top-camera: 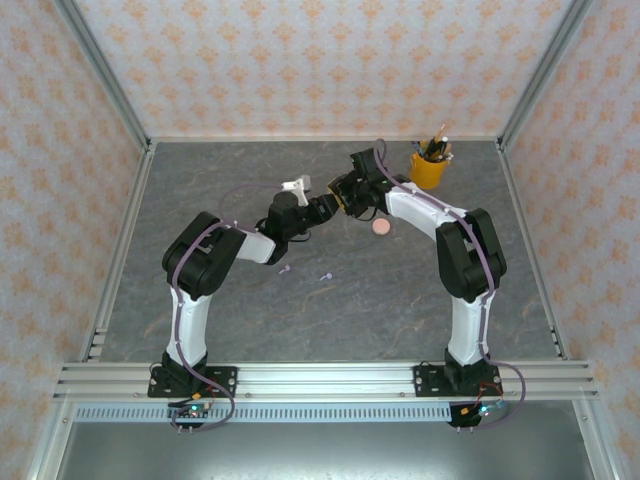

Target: Insert the wireless bluetooth earbuds into the charging case

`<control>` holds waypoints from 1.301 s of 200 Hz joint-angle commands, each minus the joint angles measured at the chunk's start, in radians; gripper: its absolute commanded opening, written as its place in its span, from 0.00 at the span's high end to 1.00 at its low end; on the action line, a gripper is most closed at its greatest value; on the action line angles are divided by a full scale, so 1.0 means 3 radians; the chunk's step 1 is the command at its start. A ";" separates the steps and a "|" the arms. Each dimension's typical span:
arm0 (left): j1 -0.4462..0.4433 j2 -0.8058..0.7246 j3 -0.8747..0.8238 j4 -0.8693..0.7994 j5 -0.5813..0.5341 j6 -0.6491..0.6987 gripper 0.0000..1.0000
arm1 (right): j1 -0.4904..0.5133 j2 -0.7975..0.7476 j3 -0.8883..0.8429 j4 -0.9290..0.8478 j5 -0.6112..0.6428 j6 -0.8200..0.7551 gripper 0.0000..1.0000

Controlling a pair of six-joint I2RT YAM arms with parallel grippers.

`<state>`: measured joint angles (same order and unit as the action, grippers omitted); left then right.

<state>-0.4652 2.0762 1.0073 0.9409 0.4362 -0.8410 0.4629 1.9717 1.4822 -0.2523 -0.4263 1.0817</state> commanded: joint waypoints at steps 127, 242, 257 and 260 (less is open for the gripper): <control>-0.0009 0.0041 0.0092 0.0238 -0.0250 -0.0081 0.87 | 0.0011 -0.0210 -0.0054 -0.0085 -0.0081 0.0020 0.56; -0.0004 -0.0590 -0.0039 -0.0526 0.0302 0.0373 0.88 | -0.0609 -0.1130 -0.0694 -0.0003 -0.0151 -0.0630 0.32; 0.0001 -0.0800 -0.0045 -0.0730 0.0472 0.0531 0.88 | -0.0675 -0.1331 -0.1016 0.0221 -0.0225 -0.0807 0.32; 0.0001 -0.0834 -0.0048 -0.0785 0.0509 0.0563 0.88 | -0.0687 -0.1364 -0.1073 0.0268 -0.0241 -0.0846 0.32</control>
<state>-0.4706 1.9499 0.9977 0.8013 0.4889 -0.7830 0.2756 1.6318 1.2758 -0.2379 -0.4656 0.9428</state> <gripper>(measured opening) 0.205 0.677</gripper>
